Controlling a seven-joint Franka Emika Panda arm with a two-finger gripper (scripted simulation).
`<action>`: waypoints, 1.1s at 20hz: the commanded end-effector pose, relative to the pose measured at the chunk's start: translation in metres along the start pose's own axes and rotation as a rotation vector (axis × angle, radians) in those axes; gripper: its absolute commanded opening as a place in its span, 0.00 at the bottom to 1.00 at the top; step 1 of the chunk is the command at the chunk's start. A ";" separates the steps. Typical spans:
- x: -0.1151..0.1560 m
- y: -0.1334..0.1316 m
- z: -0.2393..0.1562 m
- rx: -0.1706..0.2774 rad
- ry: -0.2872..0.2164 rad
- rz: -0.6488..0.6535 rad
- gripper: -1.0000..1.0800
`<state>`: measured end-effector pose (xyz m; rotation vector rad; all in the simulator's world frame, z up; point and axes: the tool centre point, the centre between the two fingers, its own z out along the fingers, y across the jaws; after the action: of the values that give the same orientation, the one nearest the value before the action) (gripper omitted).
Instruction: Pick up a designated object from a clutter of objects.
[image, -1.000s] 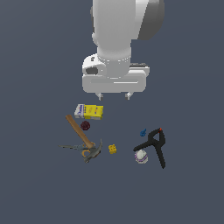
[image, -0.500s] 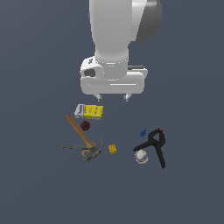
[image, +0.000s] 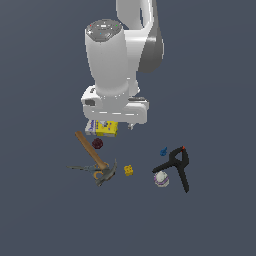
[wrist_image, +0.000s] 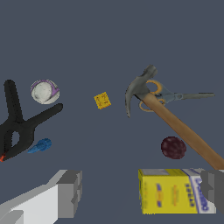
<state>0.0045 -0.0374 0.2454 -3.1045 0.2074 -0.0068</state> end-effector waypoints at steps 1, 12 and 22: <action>0.000 0.017 0.023 0.000 0.000 0.046 0.96; -0.023 0.098 0.123 -0.014 0.002 0.265 0.96; -0.043 0.131 0.161 -0.030 0.003 0.356 0.96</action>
<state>-0.0522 -0.1540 0.0839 -3.0483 0.7489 0.0016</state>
